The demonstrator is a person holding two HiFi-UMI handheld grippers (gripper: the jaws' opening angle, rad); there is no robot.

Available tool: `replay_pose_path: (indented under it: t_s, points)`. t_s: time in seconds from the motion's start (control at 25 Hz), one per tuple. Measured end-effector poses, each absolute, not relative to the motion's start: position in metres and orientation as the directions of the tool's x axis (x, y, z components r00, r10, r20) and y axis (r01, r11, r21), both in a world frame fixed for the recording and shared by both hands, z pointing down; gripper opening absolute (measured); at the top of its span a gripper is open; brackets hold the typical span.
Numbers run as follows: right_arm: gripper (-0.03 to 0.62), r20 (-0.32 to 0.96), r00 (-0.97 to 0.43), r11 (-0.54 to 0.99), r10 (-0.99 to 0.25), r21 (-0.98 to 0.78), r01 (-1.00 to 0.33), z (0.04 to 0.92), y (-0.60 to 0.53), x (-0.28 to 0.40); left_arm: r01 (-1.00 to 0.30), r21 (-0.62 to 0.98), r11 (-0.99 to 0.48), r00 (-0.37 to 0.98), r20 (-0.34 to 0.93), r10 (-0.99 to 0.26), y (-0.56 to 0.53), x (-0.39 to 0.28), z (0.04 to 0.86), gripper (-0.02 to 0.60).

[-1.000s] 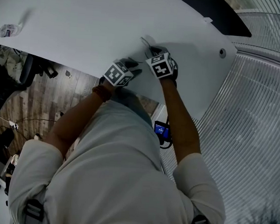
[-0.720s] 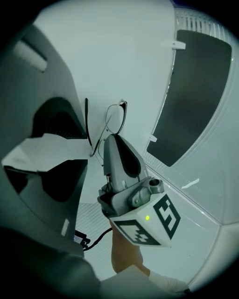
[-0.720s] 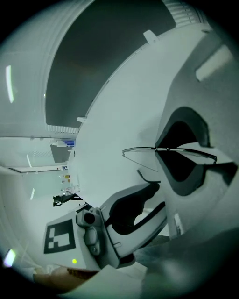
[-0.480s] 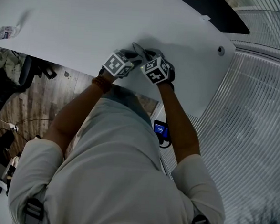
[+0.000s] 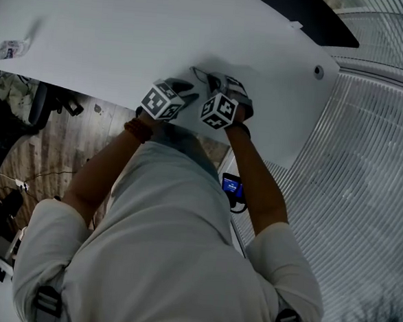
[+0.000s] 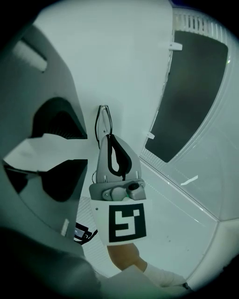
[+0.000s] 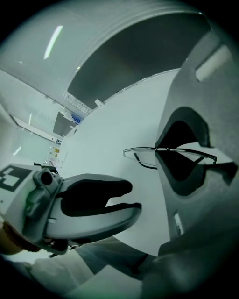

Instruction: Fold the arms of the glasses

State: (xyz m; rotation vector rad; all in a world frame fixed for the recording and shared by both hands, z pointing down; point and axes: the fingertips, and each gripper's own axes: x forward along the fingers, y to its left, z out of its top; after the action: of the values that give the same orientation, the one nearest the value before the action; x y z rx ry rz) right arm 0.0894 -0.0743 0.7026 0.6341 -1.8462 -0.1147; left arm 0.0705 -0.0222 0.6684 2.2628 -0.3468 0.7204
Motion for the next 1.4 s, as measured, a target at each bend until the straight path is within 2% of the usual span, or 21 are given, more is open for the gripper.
replay_pose_path:
  t_s: [0.16,0.36,0.84,1.0,1.16,1.32,1.4]
  points:
    - [0.020,0.823,-0.212,0.835,-0.527,0.455,-0.309,0.709,-0.065,0.091,-0.455,0.571,-0.684,0.805,0.591,-0.042,-0.006,0.053,0.666,0.141]
    - [0.042,0.823,-0.210,0.839,-0.528,0.467,-0.281,0.720,-0.055,0.085,-0.467,0.594,-0.655,0.810,0.584,-0.048,0.006,0.035,0.667,0.140]
    - [0.069,0.814,-0.239,0.828,-0.529,0.434,-0.355,0.708,-0.056,0.084,-0.467,0.575,-0.672,0.816,0.573,-0.077,-0.007,0.030,0.647,0.140]
    - [0.080,0.779,-0.297,0.805,-0.552,0.404,-0.434,0.678,-0.052,0.086,-0.465,0.561,-0.684,0.818,0.568,-0.090,-0.009,0.034,0.632,0.140]
    - [0.078,0.681,-0.359,0.706,-0.639,0.332,-0.625,0.602,-0.066,0.095,-0.446,0.547,-0.709,0.842,0.525,-0.124,-0.026,0.040,0.589,0.135]
    - [0.072,0.540,-0.416,0.612,-0.732,0.251,-0.750,0.506,-0.075,0.105,-0.395,0.498,-0.772,0.888,0.421,-0.182,-0.055,0.057,0.511,0.134]
    - [0.072,0.467,-0.444,0.583,-0.764,0.206,-0.786,0.461,-0.071,0.104,-0.373,0.448,-0.812,0.916,0.316,-0.246,-0.068,0.064,0.462,0.121]
